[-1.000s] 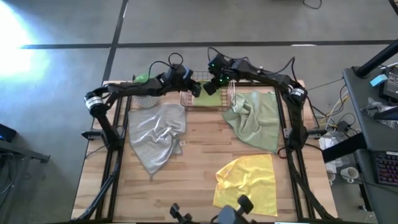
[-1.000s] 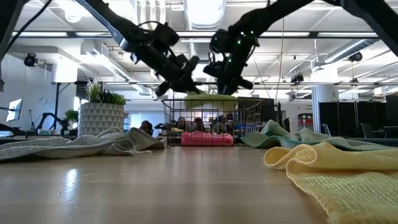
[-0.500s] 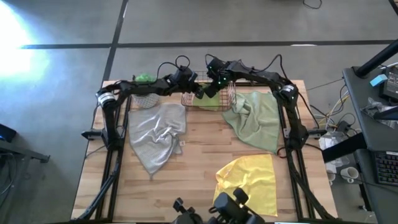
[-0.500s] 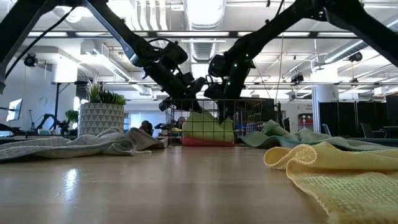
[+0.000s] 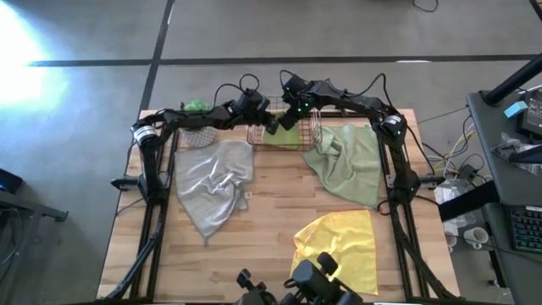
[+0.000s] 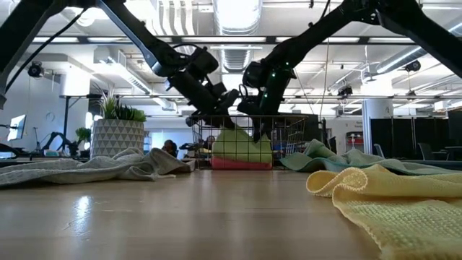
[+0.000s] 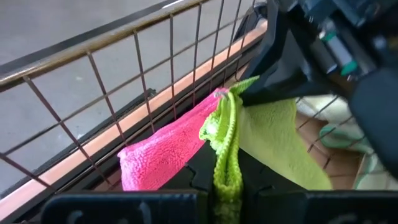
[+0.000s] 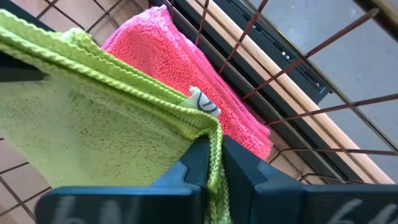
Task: Fold microfiber towels
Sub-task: Put the folded light green towel into the wire basket
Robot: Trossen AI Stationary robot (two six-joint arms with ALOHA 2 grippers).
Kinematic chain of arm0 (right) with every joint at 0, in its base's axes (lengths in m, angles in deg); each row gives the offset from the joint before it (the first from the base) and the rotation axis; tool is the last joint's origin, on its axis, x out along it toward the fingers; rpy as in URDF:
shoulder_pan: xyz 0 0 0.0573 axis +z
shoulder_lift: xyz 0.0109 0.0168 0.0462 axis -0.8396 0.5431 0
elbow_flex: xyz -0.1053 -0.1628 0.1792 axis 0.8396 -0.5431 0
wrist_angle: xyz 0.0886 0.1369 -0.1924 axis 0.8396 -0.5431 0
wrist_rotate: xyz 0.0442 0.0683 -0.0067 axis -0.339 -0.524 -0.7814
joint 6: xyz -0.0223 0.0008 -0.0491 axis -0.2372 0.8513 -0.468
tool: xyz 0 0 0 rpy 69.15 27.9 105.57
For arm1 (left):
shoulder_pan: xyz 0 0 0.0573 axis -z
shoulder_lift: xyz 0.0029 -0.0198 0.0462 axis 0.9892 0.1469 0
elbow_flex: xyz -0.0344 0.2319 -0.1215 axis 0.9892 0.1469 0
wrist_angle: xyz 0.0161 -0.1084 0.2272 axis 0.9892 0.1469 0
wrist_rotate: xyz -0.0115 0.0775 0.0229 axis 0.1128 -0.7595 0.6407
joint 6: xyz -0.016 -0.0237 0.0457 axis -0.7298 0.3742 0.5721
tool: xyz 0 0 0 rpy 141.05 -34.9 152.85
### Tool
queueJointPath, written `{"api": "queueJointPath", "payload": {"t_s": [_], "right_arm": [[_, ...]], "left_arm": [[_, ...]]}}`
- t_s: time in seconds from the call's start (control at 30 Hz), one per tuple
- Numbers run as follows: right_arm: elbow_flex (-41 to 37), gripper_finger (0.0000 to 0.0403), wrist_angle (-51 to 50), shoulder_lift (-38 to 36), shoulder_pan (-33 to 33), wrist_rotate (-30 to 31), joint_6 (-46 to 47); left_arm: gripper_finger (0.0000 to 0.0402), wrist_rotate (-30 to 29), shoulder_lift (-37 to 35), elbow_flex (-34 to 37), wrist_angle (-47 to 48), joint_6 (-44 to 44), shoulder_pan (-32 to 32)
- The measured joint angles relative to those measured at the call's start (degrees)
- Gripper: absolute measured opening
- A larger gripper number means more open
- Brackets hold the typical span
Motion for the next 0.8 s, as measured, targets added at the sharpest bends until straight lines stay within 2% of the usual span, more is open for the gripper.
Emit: {"api": "queueJointPath", "payload": {"t_s": [0.23,0.6,0.8], "right_arm": [[0.63,0.0028,-0.41,-0.07,0.0,0.01,-0.03],[0.63,0.0029,-0.4,-0.09,-0.07,0.29,0.0],[0.63,0.0029,-0.89,-0.09,-0.07,0.83,-2.29]], "left_arm": [[0.0024,0.07,0.0,0.05,2.19,2.45,0.0],[0.014,0.33,-0.6,-0.26,2.83,2.07,0.02],[0.0165,0.5,-4.82,-1.77,6.37,2.3,0.07]]}}
